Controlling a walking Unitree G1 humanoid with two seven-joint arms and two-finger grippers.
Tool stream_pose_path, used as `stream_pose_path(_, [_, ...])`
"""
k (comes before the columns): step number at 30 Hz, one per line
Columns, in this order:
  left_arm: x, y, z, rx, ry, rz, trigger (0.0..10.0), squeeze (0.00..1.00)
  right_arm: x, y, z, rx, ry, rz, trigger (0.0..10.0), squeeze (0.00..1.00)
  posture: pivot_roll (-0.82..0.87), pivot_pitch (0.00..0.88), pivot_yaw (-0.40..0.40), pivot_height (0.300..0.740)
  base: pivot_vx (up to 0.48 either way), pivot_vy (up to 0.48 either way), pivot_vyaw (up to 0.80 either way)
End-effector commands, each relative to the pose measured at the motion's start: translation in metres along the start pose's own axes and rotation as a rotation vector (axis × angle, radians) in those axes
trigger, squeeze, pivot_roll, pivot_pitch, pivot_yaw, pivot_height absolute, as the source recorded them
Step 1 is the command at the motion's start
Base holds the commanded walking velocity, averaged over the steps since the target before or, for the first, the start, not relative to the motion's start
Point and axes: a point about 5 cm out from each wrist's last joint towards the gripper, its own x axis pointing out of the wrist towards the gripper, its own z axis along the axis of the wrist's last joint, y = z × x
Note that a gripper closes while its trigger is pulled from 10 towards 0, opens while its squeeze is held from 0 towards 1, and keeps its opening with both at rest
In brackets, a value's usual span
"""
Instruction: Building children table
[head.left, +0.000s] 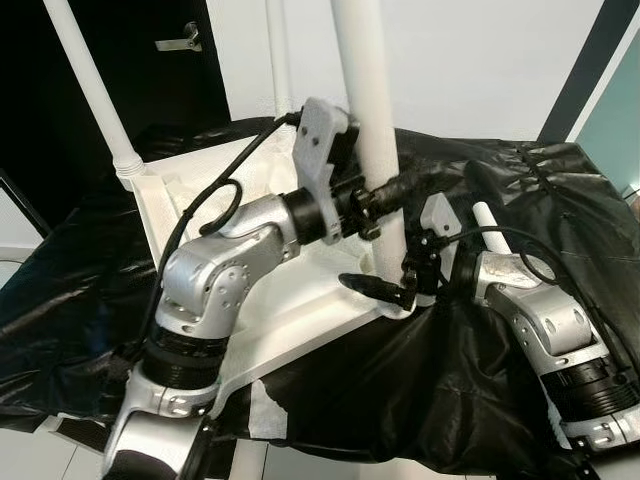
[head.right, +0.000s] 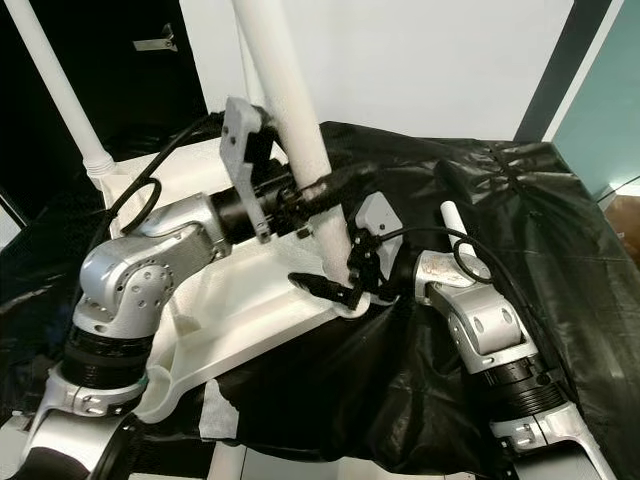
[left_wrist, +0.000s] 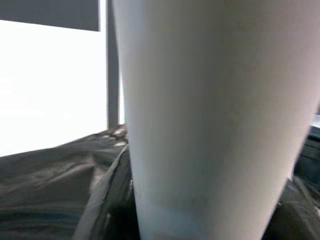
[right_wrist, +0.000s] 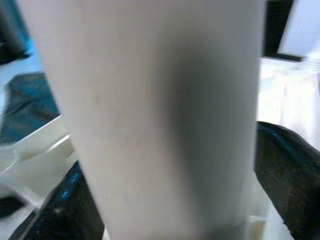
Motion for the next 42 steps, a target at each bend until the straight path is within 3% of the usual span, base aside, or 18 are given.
stream_pose_path(1, [0.006, -0.006, 0.007, -0.001, -0.025, -0.020, 10.0, 0.00, 0.005, -0.001, 0.001, 0.002, 0.000, -0.023, 10.0, 1.00, -0.02, 0.000, -0.018, 0.740, 0.000, 0.000, 0.00])
stream_pose_path(2, [0.012, -0.005, 0.008, 0.007, -0.035, 0.035, 10.0, 0.00, 0.011, -0.001, 0.000, 0.000, -0.011, -0.098, 10.0, 0.00, -0.01, 0.000, -0.016, 0.740, 0.000, 0.000, 0.00])
stream_pose_path(8, [0.018, -0.002, 0.007, -0.008, -0.039, 0.116, 10.0, 0.00, 0.020, 0.004, -0.001, 0.013, -0.034, -0.161, 10.0, 0.00, -0.02, 0.000, -0.009, 0.740, 0.000, 0.000, 0.00])
stream_pose_path(13, [0.031, 0.000, -0.003, 0.034, 0.000, 0.258, 10.0, 0.00, 0.033, 0.005, -0.004, 0.037, -0.036, -0.328, 10.0, 0.00, -0.02, 0.000, -0.003, 0.740, 0.000, 0.000, 0.00])
stream_pose_path(20, [0.040, -0.004, -0.011, 0.076, 0.035, 0.338, 10.0, 0.00, 0.038, 0.000, -0.014, 0.072, 0.007, -0.474, 10.0, 0.00, -0.02, 0.000, 0.000, 0.740, 0.000, 0.000, 0.00])
stream_pose_path(25, [0.046, -0.007, -0.011, 0.076, 0.034, 0.374, 10.0, 0.00, 0.042, 0.000, -0.020, -0.011, 0.057, -0.535, 10.0, 0.00, -0.02, 0.000, 0.000, 0.740, 0.000, 0.000, 0.00])
stream_pose_path(31, [0.049, -0.008, -0.012, 0.074, 0.031, 0.391, 10.0, 0.00, 0.045, 0.005, -0.023, -0.037, 0.064, -0.528, 10.0, 0.00, -0.02, 0.000, 0.001, 0.740, 0.000, 0.000, 0.00])
stream_pose_path(32, [0.049, -0.009, -0.012, 0.074, 0.032, 0.394, 10.0, 0.00, 0.046, 0.006, -0.023, -0.039, 0.062, -0.526, 8.9, 0.00, -0.02, 0.000, 0.001, 0.740, 0.000, 0.000, 0.00])
stream_pose_path(34, [0.049, -0.009, -0.012, 0.074, 0.032, 0.394, 10.0, 0.00, 0.046, 0.006, -0.023, -0.039, 0.062, -0.526, 8.9, 0.00, -0.02, 0.000, 0.001, 0.740, 0.000, 0.000, 0.00])
stream_pose_path(35, [0.050, -0.009, -0.012, 0.074, 0.031, 0.398, 10.0, 0.00, 0.046, 0.006, -0.023, -0.042, 0.060, -0.528, 7.3, 0.00, -0.03, 0.000, 0.000, 0.740, 0.000, 0.000, 0.00])
stream_pose_path(36, [0.050, -0.010, -0.012, 0.075, 0.030, 0.398, 10.0, 0.00, 0.047, 0.006, -0.022, -0.046, 0.058, -0.529, 4.5, 0.00, -0.02, 0.000, -0.001, 0.740, 0.000, 0.000, 0.00])
stream_pose_path(38, [0.051, -0.010, -0.012, 0.076, 0.027, 0.401, 10.0, 0.00, 0.047, 0.006, -0.022, -0.051, 0.057, -0.536, 4.3, 0.00, -0.02, 0.000, -0.003, 0.740, 0.000, 0.000, 0.00])
stream_pose_path(39, [0.052, -0.011, -0.012, 0.076, 0.025, 0.402, 10.0, 0.00, 0.048, 0.005, -0.022, -0.053, 0.055, -0.542, 2.3, 0.00, -0.02, 0.000, -0.002, 0.740, 0.000, 0.000, 0.00])
stream_pose_path(42, [0.052, -0.011, -0.011, 0.077, 0.023, 0.403, 10.0, 0.00, 0.048, 0.005, -0.022, -0.055, 0.051, -0.549, 2.3, 0.00, -0.02, 0.000, -0.002, 0.740, 0.000, 0.000, 0.00])
